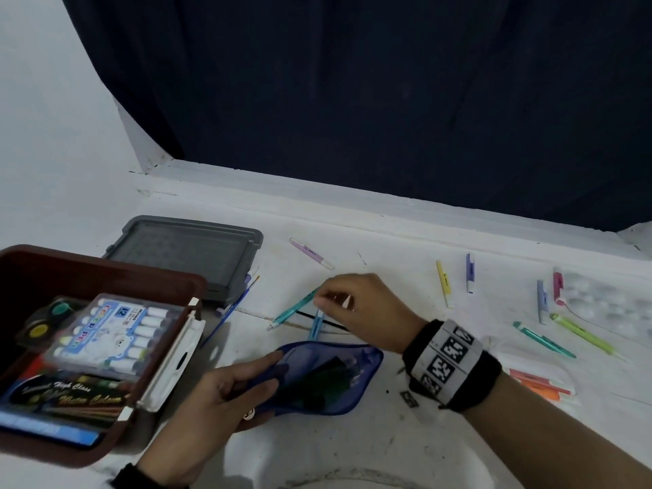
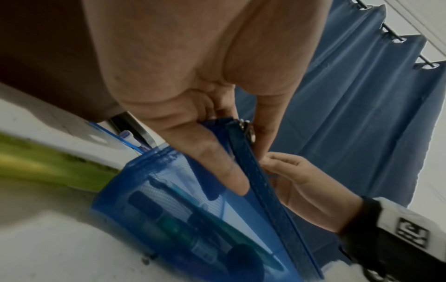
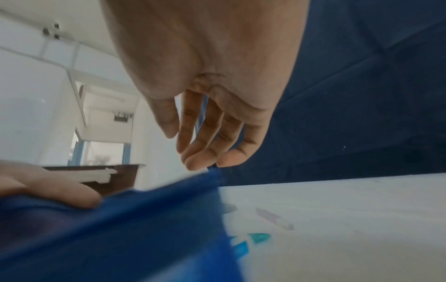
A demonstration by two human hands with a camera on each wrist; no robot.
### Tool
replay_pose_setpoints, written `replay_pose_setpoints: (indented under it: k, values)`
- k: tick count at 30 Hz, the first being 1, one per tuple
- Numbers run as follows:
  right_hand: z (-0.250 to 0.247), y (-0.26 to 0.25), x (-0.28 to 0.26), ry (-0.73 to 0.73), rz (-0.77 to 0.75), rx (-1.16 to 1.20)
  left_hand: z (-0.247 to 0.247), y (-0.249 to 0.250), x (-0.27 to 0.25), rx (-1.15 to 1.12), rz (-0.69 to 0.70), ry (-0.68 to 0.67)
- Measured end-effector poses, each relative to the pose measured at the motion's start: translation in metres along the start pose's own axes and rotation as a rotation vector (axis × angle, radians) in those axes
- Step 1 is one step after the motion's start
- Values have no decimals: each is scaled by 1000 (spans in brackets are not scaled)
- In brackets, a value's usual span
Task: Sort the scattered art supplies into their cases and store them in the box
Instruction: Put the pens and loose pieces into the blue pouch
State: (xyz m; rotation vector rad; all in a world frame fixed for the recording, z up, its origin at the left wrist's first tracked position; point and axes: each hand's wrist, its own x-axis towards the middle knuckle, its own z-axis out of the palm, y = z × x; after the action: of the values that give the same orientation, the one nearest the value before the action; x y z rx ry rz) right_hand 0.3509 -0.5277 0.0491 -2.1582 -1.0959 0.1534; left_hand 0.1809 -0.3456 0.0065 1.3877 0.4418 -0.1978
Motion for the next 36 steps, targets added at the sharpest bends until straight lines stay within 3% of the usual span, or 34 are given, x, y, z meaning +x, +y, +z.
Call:
replay_pose_setpoints:
  k: [6, 10, 12, 16, 20, 25, 30, 36]
  values:
    - [14, 51, 51, -221, 64, -330, -3, -2, -6, -34, -15, 13]
    - [35, 62, 69, -463, 69, -465, -2, -3, -10, -27, -14, 4]
    - [44, 62, 72, -500, 58, -598, -3, -3, -11, -33, -13, 19]
    - [51, 59, 73, -368, 23, -822, -5, -5, -12, -17, -10, 30]
    - [46, 60, 69, -319, 63, -830, -5, -6, -11, -29, -17, 36]
    - [21, 46, 45, -96, 136, -542, -5, -4, -8, -9, -13, 34]
    - [-10, 13, 1, 127, 69, -134, 3, -1, -4, 21, -22, -11]
    - [-16, 8, -69, 142, -4, -170, 16, 0, 0, 70, 2, -85]
